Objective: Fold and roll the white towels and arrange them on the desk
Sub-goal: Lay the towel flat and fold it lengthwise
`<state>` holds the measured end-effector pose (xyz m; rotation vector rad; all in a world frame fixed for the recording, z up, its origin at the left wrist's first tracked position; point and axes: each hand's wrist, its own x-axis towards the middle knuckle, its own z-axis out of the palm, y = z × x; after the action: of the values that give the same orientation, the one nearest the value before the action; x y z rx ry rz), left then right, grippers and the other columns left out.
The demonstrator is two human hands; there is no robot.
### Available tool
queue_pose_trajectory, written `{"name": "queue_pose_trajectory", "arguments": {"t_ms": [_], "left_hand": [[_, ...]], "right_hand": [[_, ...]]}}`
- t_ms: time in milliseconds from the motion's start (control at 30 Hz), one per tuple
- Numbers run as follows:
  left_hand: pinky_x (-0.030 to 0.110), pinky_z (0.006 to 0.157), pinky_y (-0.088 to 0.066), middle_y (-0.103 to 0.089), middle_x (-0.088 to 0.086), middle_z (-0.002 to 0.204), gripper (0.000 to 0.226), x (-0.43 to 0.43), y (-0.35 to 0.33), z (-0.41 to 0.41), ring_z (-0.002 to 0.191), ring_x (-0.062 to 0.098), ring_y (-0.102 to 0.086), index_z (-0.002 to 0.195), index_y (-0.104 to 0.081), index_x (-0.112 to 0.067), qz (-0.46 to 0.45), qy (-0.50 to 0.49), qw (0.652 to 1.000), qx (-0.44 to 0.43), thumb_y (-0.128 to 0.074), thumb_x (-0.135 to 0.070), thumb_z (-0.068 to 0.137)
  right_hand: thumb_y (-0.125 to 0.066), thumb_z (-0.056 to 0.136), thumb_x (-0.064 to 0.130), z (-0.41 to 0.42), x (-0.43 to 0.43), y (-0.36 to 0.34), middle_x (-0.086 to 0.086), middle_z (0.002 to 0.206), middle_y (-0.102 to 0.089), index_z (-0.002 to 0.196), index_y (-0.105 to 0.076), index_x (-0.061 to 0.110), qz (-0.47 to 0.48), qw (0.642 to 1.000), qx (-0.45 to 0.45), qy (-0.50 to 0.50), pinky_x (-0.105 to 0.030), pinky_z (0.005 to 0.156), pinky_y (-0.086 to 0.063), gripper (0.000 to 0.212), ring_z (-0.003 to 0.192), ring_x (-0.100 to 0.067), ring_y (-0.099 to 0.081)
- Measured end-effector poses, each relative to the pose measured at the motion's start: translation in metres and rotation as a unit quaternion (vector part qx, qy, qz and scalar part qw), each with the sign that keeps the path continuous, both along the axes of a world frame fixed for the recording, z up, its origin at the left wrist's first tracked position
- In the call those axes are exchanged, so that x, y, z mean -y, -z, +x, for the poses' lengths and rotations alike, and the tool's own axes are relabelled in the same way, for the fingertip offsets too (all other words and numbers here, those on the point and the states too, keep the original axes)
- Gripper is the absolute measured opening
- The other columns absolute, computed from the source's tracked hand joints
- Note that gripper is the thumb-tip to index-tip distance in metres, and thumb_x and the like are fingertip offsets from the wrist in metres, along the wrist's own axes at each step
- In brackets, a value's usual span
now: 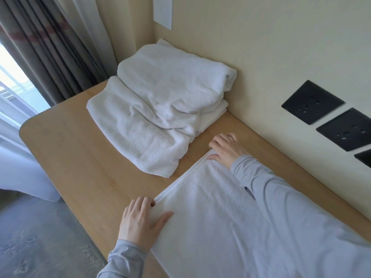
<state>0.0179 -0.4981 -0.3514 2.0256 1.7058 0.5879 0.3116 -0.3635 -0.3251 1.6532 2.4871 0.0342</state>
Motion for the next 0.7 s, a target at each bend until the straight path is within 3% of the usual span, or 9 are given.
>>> {"name": "queue_pose_trajectory", "arguments": {"t_ms": [100,167,267,333,433,533,633,700], "left_hand": [[0.028,0.075,-0.037,-0.05,-0.013,0.074,0.055,-0.003,-0.002,0.0,0.077,0.016,-0.048,0.077,-0.052,-0.023,-0.11,-0.06,0.992,-0.005,-0.06,-0.075,0.061],[0.026,0.074,-0.033,-0.047,-0.014,0.072,0.05,-0.007,-0.007,0.0,0.078,0.014,-0.046,0.069,-0.045,-0.026,-0.157,-0.07,0.985,-0.015,-0.069,-0.069,0.059],[0.026,0.071,-0.029,-0.041,-0.011,0.068,0.052,-0.01,-0.015,-0.002,0.075,0.014,-0.043,0.055,-0.036,-0.027,-0.143,-0.042,0.988,-0.032,-0.07,-0.065,0.063],[0.022,0.062,-0.03,-0.036,-0.01,0.065,0.054,-0.01,-0.019,-0.003,0.065,0.009,-0.04,0.052,-0.031,-0.028,-0.112,-0.021,0.993,0.032,-0.077,-0.05,0.066],[0.015,0.051,-0.031,-0.036,-0.009,0.058,0.051,-0.012,-0.02,-0.006,0.056,0.009,-0.039,0.056,-0.03,-0.029,-0.09,-0.03,0.991,0.099,-0.078,-0.034,0.071],[0.021,0.049,-0.033,-0.041,-0.007,0.053,0.045,-0.017,-0.011,-0.013,0.05,0.008,-0.036,0.061,-0.031,-0.029,-0.109,-0.09,0.985,0.098,-0.07,-0.02,0.081],[0.025,0.049,-0.034,-0.042,-0.006,0.057,0.041,-0.016,-0.007,-0.012,0.05,0.014,-0.035,0.066,-0.032,-0.025,-0.108,-0.073,0.989,0.064,-0.064,-0.009,0.085],[0.027,0.05,-0.035,-0.046,-0.002,0.063,0.027,-0.012,-0.014,-0.005,0.051,0.02,-0.041,0.073,-0.04,-0.018,-0.083,-0.089,0.992,0.032,-0.058,-0.006,0.088]], "right_hand": [[-0.061,0.083,0.044,-0.002,0.009,0.003,-0.008,0.095,-0.062,0.093,-0.065,0.007,0.037,0.998,-0.04,0.022,-0.044,0.088,-0.038,0.039,0.095,-0.027,-0.058],[-0.068,0.079,0.038,-0.005,0.013,0.004,-0.011,0.092,-0.063,0.088,-0.066,0.005,0.05,0.996,-0.067,0.038,-0.047,0.079,-0.044,0.034,0.09,-0.029,-0.06],[-0.071,0.077,0.03,-0.007,0.018,0.005,-0.014,0.096,-0.064,0.089,-0.067,0.002,0.047,0.993,-0.089,0.069,-0.048,0.076,-0.049,0.031,0.096,-0.033,-0.06],[-0.066,0.083,0.028,-0.008,0.021,0.006,-0.016,0.103,-0.062,0.096,-0.066,0.001,0.039,0.991,-0.091,0.093,-0.049,0.079,-0.049,0.03,0.105,-0.033,-0.057],[-0.059,0.089,0.025,-0.009,0.022,0.008,-0.016,0.111,-0.058,0.103,-0.062,0.0,0.04,0.987,-0.087,0.127,-0.047,0.079,-0.048,0.029,0.114,-0.031,-0.05],[-0.062,0.088,0.022,-0.013,0.023,0.01,-0.019,0.114,-0.056,0.103,-0.06,-0.002,0.045,0.983,-0.098,0.148,-0.048,0.078,-0.048,0.028,0.114,-0.033,-0.05],[-0.058,0.09,0.025,-0.018,0.027,0.008,-0.019,0.132,-0.046,0.117,-0.054,0.001,0.047,0.974,-0.101,0.198,-0.052,0.092,-0.042,0.036,0.126,-0.031,-0.042],[-0.047,0.095,0.029,-0.022,0.033,0.004,-0.011,0.146,-0.035,0.13,-0.046,0.008,0.057,0.967,-0.073,0.237,-0.056,0.109,-0.021,0.04,0.14,-0.024,-0.025]]}}
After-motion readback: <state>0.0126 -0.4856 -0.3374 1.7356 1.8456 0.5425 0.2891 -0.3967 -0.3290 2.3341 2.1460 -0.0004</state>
